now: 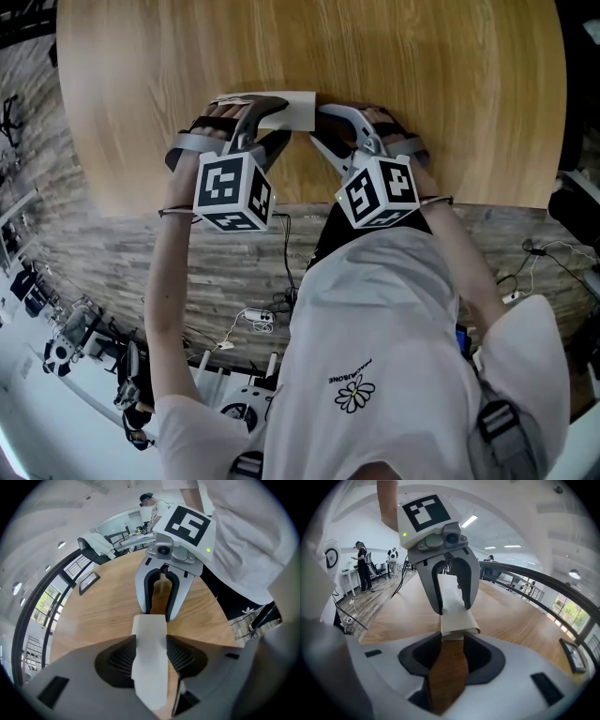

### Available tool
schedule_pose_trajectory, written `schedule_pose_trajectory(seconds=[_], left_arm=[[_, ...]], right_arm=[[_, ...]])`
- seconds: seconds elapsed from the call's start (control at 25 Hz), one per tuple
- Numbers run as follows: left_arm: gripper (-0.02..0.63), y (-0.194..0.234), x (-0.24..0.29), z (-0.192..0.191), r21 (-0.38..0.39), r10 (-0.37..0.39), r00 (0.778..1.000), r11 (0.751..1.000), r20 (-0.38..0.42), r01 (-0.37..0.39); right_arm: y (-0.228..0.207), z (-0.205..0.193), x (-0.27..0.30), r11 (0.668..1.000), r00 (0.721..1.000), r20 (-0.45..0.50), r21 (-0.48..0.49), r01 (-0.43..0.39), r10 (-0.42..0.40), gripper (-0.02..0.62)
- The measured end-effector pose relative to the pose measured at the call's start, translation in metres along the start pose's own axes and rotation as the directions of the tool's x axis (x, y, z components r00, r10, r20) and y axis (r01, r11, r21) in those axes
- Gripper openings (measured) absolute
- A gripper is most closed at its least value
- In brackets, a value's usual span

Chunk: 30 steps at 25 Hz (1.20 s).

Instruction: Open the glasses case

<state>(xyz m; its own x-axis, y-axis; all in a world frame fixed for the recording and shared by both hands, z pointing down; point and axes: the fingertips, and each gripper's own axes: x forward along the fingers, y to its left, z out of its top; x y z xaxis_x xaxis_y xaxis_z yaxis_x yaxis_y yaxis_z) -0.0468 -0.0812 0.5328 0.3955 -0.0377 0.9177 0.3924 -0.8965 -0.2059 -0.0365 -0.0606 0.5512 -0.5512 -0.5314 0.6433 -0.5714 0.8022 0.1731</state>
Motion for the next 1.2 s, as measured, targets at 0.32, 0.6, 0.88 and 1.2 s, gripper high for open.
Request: schedule_pose_trajectory(seconds=[0.32, 0.6, 0.88, 1.2], left_arm=[[0.209, 0.007, -0.003, 0.002, -0.027, -0.094, 0.995, 0.995, -0.014, 0.094], [0.105, 0.011, -0.010, 0.002, -0.066, -0.045, 0.999, 0.997, 0.004, 0.046], [0.037, 0.038, -0.019, 0.003, -0.087, 0.076, 0.997, 0.993, 0.009, -0.075], [0.023, 0.082, -0.010, -0.003, -0.147, 0.161, 0.987, 0.976, 0.007, -0.158]], right_arm=[[-0.001, -0.001, 0.000, 1.000, 1.000, 0.001, 0.016, -0.013, 0.013, 0.150], [-0.004, -0.006, 0.005, 0.994, 0.996, -0.038, 0.084, -0.075, 0.078, 0.133], [-0.001, -0.008, 0.007, 0.990, 0.993, -0.063, 0.108, -0.096, 0.103, 0.121], [-0.001, -0.006, 0.008, 0.989, 0.993, -0.068, 0.124, -0.087, 0.096, 0.107]])
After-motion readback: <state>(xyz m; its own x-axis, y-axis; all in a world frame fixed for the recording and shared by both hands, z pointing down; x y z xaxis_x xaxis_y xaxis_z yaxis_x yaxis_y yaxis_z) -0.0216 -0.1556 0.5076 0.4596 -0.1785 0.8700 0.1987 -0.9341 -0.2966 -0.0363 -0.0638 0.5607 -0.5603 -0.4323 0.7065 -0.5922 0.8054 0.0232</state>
